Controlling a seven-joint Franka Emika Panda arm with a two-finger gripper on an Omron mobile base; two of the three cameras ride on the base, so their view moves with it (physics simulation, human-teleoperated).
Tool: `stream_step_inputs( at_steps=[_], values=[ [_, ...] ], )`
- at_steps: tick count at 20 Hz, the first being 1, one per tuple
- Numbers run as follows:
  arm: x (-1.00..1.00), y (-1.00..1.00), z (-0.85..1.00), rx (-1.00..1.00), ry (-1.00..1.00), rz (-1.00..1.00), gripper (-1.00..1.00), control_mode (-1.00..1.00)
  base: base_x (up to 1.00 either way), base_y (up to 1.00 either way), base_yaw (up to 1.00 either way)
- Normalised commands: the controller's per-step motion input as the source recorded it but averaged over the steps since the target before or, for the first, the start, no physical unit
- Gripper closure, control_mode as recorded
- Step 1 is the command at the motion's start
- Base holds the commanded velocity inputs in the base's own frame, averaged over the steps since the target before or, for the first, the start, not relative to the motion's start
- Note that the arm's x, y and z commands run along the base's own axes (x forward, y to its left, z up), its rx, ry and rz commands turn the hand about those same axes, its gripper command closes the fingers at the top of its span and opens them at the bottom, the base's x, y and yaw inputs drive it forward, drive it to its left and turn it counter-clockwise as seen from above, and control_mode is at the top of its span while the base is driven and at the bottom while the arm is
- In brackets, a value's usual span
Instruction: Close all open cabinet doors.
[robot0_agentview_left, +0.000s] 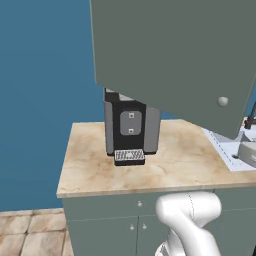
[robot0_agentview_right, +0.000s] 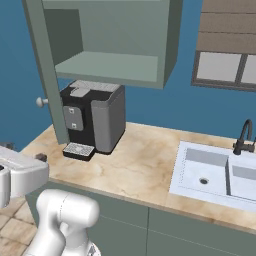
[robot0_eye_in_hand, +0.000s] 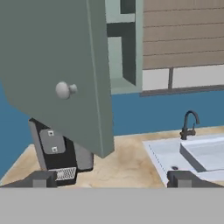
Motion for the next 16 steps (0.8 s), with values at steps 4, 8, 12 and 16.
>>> stream_step_inputs(
  at_steps=[4, 8, 12, 16],
  values=[
    [-0.23, 0.38, 0.04, -0.18, -0.12, -0.11, -1.0, -1.0, 0.0, 0.0, 0.0],
    [0.16, 0.47, 0.0, -0.24, -0.28, -0.13, -1.0, -1.0, 0.0, 0.0, 0.0],
    [0.19, 0.26, 0.0, -0.19, -0.32, -0.15, -1.0, -1.0, 0.0, 0.0, 0.0],
    [0.0, 0.0, 0.0, 0.0, -0.03, -0.01, -1.0, -1.0, 0.0, 0.0, 0.0]
  ],
)
